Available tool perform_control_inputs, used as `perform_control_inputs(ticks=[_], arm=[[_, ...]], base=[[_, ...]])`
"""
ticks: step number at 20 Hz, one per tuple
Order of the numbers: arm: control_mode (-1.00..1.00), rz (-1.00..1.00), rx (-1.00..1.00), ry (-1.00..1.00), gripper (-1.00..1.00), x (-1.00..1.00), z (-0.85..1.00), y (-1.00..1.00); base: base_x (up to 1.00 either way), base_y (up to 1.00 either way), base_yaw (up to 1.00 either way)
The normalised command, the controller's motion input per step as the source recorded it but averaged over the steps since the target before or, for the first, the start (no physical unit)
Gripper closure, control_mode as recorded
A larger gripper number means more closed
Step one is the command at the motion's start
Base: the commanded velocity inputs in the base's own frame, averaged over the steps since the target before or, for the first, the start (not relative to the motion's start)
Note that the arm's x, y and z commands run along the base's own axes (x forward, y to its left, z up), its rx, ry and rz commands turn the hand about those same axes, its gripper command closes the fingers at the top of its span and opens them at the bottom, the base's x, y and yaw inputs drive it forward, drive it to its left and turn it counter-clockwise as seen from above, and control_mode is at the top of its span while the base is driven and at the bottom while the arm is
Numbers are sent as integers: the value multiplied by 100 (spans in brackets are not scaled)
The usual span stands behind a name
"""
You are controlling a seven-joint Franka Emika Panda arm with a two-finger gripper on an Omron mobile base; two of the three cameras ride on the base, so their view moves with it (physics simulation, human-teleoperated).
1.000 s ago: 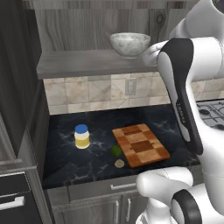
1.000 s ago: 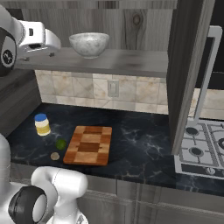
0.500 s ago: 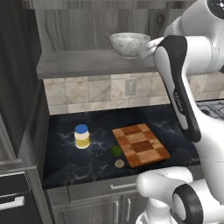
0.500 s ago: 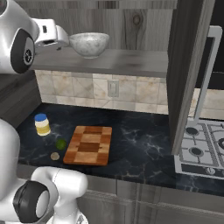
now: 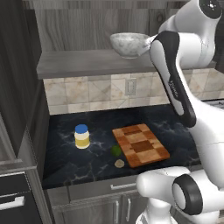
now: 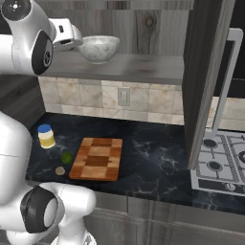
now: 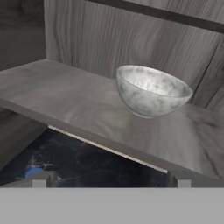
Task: Open the cabinet. Place the bowl and condiment on the counter. Then place the lime and garlic on the cutting board.
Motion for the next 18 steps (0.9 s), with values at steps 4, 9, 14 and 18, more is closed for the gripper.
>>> perform_control_inputs(ticks=[4,9,14,18], arm=[[-100,4,-4,1,-100,41,8,0],[-100,3,-5,2,-100,14,0,0],[-100,0,0,0,-100,0,0,0],[-100,1,-3,0,-100,3,-13,0]], base=[[0,0,0],[0,0,0],[0,0,0],[0,0,0]])
